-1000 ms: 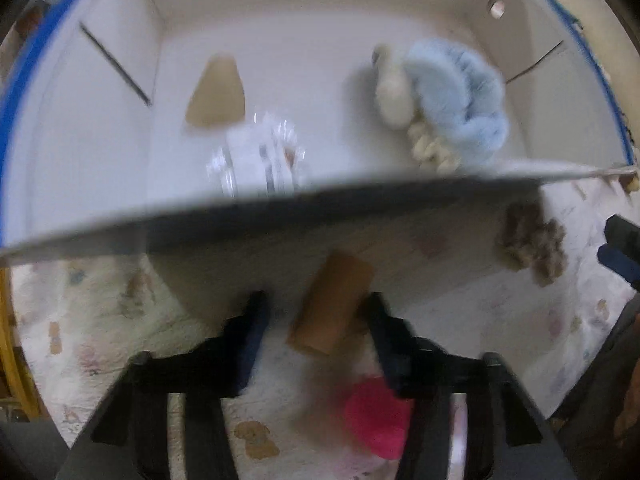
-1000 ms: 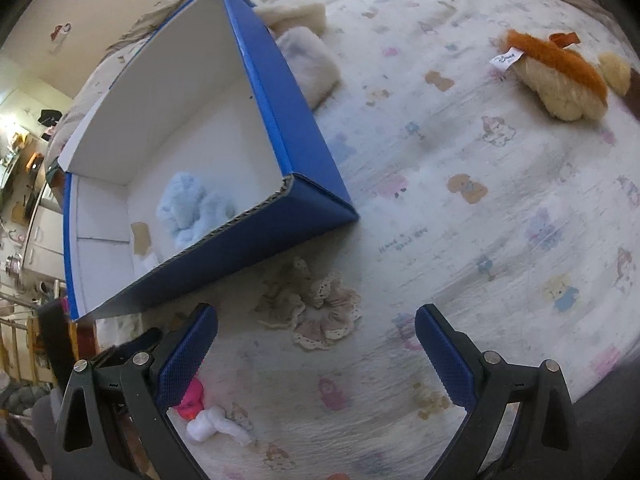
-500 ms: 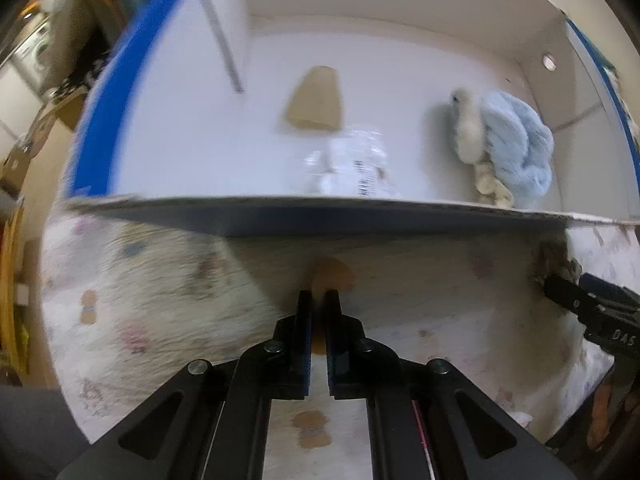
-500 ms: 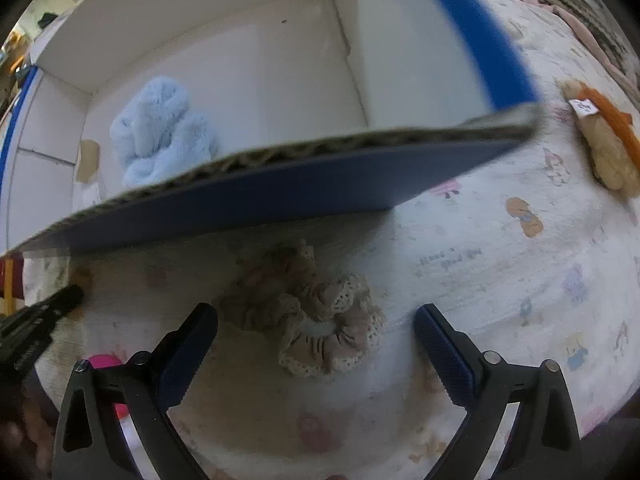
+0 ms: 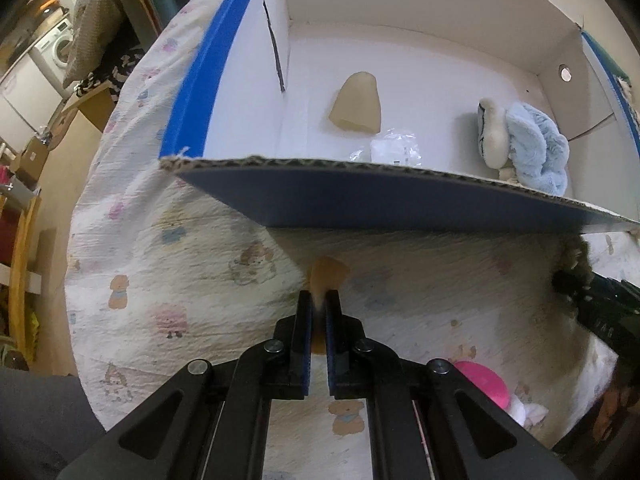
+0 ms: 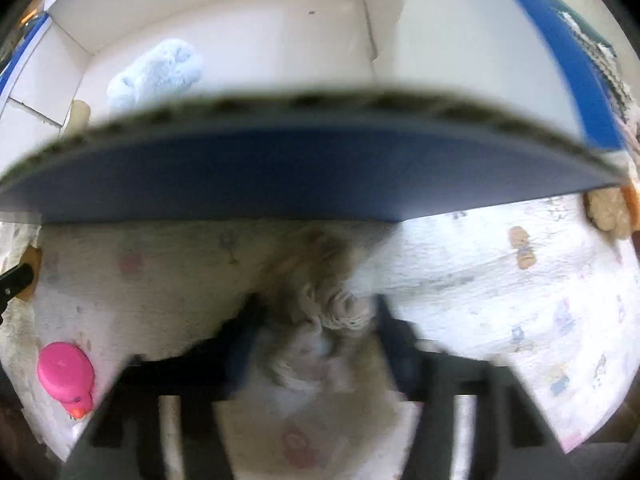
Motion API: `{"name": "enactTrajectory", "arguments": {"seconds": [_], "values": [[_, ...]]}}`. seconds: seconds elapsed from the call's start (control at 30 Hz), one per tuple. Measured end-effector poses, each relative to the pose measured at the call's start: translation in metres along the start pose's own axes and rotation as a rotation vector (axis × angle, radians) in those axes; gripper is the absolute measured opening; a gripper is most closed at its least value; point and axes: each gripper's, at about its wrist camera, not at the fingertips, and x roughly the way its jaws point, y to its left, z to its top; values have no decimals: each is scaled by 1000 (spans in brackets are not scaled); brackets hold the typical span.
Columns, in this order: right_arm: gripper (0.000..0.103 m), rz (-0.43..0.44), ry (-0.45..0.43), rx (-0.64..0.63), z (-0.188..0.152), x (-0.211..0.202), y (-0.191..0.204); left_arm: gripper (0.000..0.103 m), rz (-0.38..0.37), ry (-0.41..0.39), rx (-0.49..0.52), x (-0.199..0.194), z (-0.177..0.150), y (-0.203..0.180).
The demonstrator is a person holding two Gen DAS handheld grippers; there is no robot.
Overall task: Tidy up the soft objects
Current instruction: 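Grasp the orange tube with the left gripper while the right grasps the lace scrunchie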
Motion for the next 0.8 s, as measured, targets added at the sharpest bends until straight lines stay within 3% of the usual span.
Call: {"name": "enactTrajectory", "arguments": {"seconds": [0.1, 0.37, 0.8], "values": [[14, 19, -2, 29, 0, -3, -3, 6, 58, -21, 14, -2, -6, -8], [12, 30, -54, 99, -6, -26, -15, 6, 90, -44, -25, -13, -6, 2], [12, 227, -255, 58, -57, -117, -1, 6, 66, -120, -125, -60, -25, 9]]}}
